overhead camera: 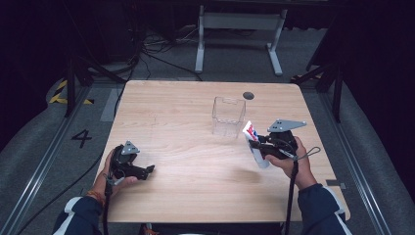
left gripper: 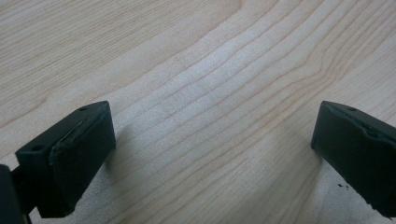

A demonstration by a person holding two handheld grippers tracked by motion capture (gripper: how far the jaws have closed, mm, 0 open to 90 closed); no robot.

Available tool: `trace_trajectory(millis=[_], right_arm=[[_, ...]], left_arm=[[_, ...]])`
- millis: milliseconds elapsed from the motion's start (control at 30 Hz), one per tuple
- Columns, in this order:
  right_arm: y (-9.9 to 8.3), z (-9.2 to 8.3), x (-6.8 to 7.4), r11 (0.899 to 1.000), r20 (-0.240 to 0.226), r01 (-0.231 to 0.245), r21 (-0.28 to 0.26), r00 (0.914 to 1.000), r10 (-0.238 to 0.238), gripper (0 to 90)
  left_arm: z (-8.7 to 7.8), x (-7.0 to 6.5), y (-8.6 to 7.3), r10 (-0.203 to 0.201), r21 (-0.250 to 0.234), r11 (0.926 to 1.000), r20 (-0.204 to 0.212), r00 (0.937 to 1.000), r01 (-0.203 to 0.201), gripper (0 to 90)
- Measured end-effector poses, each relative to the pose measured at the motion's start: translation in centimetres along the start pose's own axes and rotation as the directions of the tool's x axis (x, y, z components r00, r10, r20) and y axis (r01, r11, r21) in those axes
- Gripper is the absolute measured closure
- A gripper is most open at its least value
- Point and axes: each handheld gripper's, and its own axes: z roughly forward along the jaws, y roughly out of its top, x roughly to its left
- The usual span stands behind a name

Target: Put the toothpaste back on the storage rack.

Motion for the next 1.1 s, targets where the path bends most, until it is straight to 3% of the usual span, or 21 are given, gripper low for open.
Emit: trace_trajectory(millis=[400,1100], right_arm=[[1.9,-1.2,-0.5,0.997,0.012,0.022,-0.068,0.9997,-0.021,70.7],[4.7,-1.6,-0.9,0.988,0.02,0.044,-0.148,0.9989,-0.041,70.8]], left_arm=[[0.0,0.0,0.0,0.0,0.0,1.0,0.0,1.0,0.0,0.2],[0.0,0.0,0.0,0.0,0.0,1.0,0.0,1.0,0.0,0.2]])
